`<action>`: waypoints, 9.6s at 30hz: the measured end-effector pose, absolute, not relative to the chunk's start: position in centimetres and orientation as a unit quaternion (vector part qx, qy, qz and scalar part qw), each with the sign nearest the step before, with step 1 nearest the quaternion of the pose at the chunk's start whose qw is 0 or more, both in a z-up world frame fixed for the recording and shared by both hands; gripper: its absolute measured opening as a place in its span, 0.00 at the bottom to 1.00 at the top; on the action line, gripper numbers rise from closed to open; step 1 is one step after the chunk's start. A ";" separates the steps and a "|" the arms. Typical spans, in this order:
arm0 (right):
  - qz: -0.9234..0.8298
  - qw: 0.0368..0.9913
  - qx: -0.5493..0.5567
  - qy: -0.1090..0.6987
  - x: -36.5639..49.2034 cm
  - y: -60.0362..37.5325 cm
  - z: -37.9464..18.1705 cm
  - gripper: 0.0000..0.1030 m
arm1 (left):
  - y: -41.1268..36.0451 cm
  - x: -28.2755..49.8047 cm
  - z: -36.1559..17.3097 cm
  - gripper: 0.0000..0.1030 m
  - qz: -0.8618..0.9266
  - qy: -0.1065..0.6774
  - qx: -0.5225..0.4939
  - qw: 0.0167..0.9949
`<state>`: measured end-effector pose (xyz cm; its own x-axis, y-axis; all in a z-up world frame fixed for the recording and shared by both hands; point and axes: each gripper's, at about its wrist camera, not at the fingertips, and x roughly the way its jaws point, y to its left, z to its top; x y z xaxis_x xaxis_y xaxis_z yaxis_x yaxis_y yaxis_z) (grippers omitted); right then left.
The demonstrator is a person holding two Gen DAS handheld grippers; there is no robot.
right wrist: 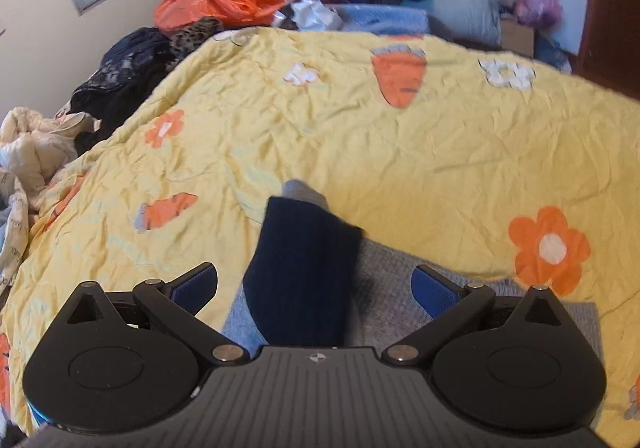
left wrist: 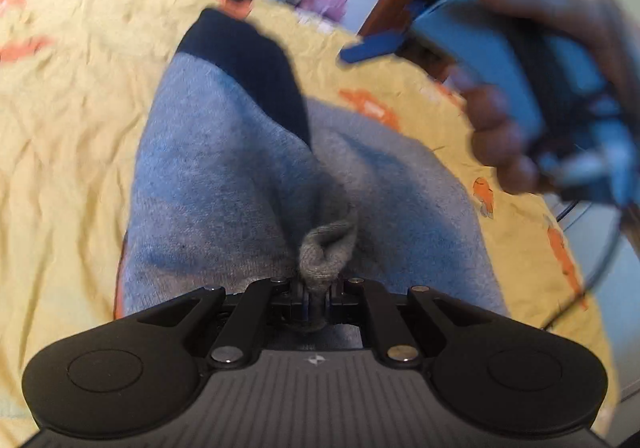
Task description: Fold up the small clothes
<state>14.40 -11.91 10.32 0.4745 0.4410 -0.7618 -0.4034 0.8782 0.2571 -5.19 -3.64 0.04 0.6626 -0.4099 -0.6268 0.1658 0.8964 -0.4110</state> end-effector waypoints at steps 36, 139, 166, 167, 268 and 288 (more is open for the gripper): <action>0.260 0.854 0.192 0.408 11.8 -26.0 12.8 0.19 | -7.9 -7.9 3.7 0.07 -0.300 0.356 -0.214 0.859; 0.304 0.792 0.333 0.412 5.0 -37.3 -0.8 0.74 | -2.9 10.4 -0.3 1.00 -0.293 0.491 -0.283 0.770; 0.303 0.786 0.368 0.394 5.7 -31.3 1.0 0.29 | 3.3 9.6 3.4 0.27 -0.267 0.464 -0.238 0.810; 0.307 0.787 0.364 0.392 5.7 -30.5 1.3 0.29 | 4.2 9.4 3.8 0.27 -0.264 0.463 -0.236 0.812; 0.142 0.938 -0.067 0.311 1.7 -19.6 5.7 0.64 | 0.6 5.7 1.4 1.00 -0.131 0.393 -0.045 0.909; 0.149 0.938 -0.102 0.295 -7.2 -20.9 4.9 0.68 | 2.3 -4.9 4.3 1.00 -0.187 0.344 -0.179 0.903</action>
<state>-7.17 -20.91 4.90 0.7813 0.2183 -0.5847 -0.3393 0.9349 -0.1044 -4.88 2.29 4.29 0.6935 -0.4599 -0.5545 0.2139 0.8665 -0.4511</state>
